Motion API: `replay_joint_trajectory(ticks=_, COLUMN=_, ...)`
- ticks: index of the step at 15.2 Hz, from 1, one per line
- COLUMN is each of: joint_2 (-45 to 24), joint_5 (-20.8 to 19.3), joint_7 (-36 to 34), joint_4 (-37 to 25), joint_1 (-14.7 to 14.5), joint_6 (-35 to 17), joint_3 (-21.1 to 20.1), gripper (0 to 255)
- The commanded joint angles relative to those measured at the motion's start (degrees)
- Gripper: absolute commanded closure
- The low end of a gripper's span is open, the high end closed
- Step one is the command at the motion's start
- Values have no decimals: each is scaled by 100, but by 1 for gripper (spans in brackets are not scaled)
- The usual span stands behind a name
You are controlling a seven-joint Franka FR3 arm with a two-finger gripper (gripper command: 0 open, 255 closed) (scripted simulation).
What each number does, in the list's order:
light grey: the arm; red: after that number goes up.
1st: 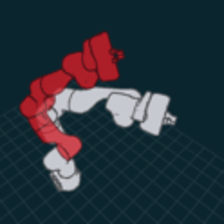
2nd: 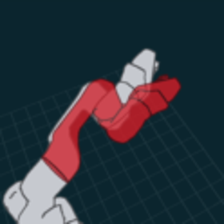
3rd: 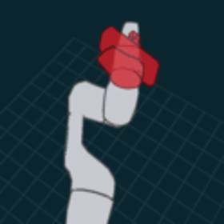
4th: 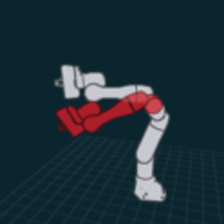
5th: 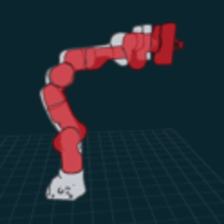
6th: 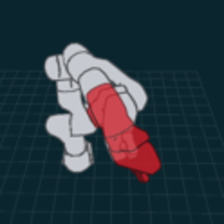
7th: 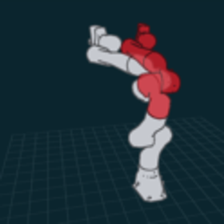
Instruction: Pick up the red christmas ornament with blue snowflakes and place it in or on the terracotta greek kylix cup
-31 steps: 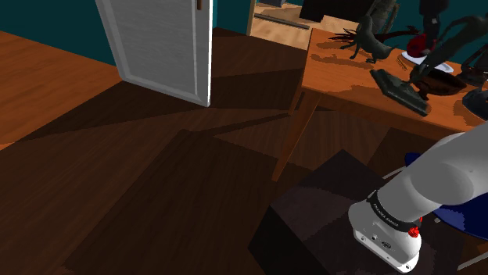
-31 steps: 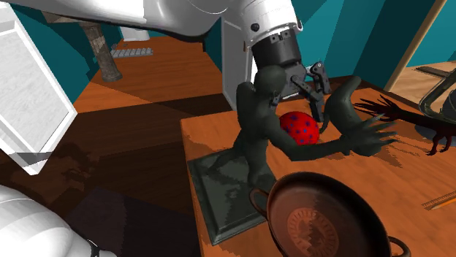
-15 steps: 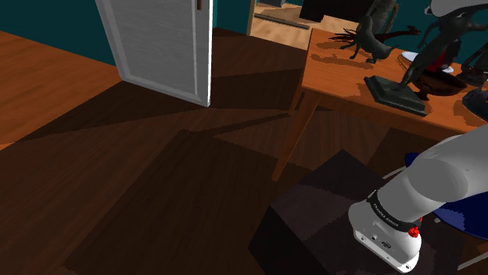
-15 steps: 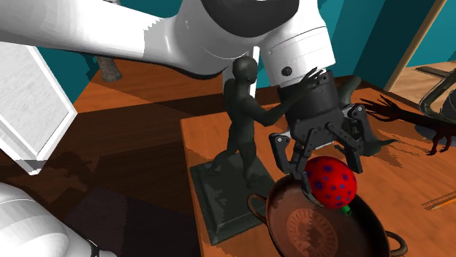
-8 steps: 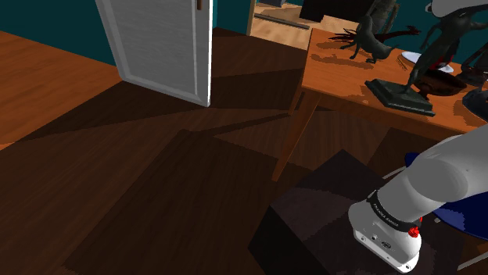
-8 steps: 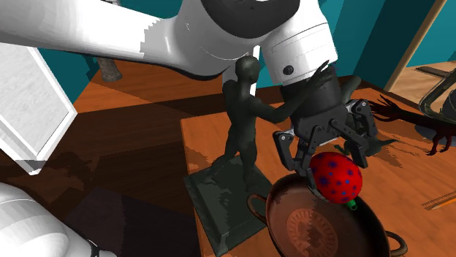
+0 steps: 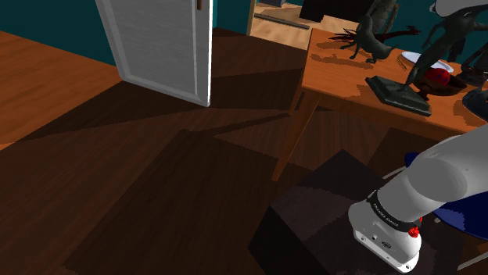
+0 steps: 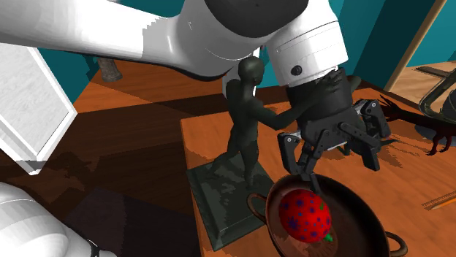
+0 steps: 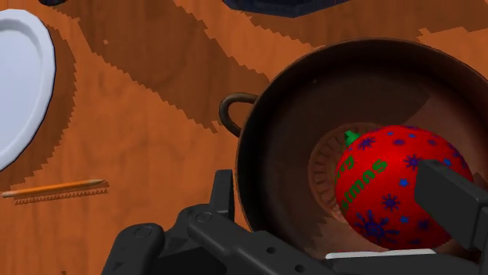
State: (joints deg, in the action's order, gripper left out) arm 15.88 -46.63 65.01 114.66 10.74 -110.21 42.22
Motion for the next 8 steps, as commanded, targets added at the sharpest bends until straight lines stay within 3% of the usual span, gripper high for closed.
replay_joint_trajectory(ticks=1, joint_2=-70, joint_5=-28, joint_7=-186, joint_4=419, joint_1=-5, joint_6=0, joint_3=-22, gripper=0)
replay_joint_trajectory(ticks=5, joint_2=117, joint_5=77, joint_7=-166, joint_4=30, joint_1=-110, joint_6=723, joint_3=-419, gripper=0)
replay_joint_trajectory(ticks=8, joint_2=117, joint_5=77, joint_7=-166, joint_4=31, joint_1=-110, joint_6=723, joint_3=-420, gripper=0)
